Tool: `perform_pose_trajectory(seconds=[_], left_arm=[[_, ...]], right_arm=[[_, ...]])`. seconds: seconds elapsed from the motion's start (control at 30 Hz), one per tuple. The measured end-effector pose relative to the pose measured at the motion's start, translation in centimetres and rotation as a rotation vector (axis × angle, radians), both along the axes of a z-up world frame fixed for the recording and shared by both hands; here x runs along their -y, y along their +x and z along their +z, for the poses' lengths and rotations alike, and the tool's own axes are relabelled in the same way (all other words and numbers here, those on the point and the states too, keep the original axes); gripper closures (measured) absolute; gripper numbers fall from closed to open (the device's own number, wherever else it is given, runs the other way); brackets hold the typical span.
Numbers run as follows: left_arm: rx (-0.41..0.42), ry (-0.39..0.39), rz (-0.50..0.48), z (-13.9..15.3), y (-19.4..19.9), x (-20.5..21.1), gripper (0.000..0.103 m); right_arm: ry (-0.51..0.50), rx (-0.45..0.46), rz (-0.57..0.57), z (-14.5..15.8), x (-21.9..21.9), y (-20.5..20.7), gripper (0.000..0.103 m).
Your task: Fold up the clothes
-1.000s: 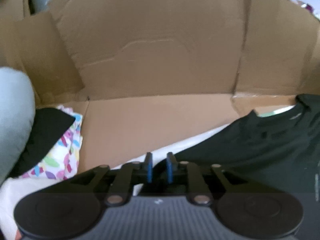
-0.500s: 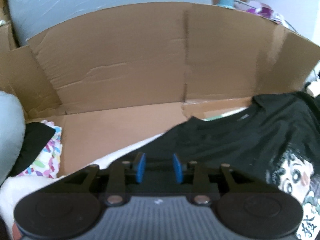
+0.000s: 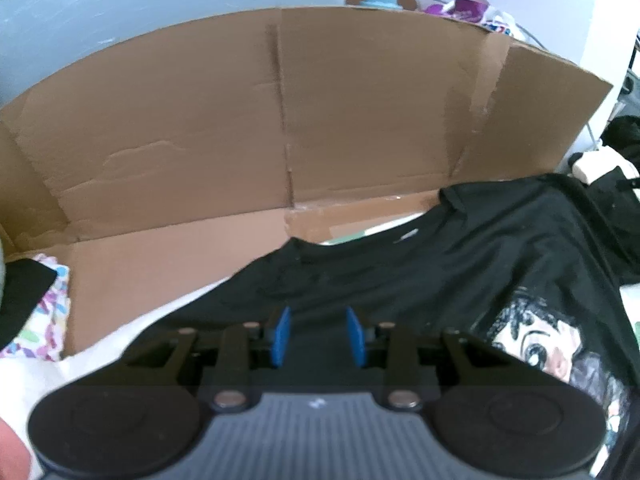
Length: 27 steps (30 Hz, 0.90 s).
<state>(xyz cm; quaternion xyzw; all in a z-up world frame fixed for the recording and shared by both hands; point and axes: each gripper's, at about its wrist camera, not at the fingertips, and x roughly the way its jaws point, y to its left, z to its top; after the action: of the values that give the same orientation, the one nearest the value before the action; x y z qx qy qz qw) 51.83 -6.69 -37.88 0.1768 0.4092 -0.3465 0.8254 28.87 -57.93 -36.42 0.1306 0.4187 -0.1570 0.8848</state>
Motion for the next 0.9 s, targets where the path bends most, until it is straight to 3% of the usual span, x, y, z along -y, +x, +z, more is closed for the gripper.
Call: perform_pose_trajectory(seconds=[0.1, 0.13, 0.17, 0.23, 0.6, 0.9], left_arm=[[-0.003, 0.013, -0.010, -0.7, -0.3, 0.3, 0.069], [-0.005, 0.016, -0.010, -0.9, -0.4, 0.3, 0.069], [-0.007, 0.020, -0.010, -1.0, -0.4, 0.3, 0.069], [-0.010, 0.025, -0.009, -1.3, -0.5, 0.3, 0.069], [-0.020, 0.054, -0.012, -2.6, -0.3, 0.2, 0.069], [-0.031, 0.072, -0.017, -3.5, -0.5, -0.3, 0.069]], right_arm=[[-0.012, 0.007, 0.009, -0.1, 0.1, 0.6, 0.053], [-0.030, 0.002, 0.013, 0.0, 0.0, 0.7, 0.065], [-0.048, -0.003, 0.017, 0.1, -0.1, 0.8, 0.085], [-0.038, 0.008, 0.035, 0.5, 0.2, 0.5, 0.102], [-0.091, 0.078, -0.012, 4.6, 2.5, -1.7, 0.102], [-0.117, 0.020, -0.120, 3.8, 4.5, -1.8, 0.102]])
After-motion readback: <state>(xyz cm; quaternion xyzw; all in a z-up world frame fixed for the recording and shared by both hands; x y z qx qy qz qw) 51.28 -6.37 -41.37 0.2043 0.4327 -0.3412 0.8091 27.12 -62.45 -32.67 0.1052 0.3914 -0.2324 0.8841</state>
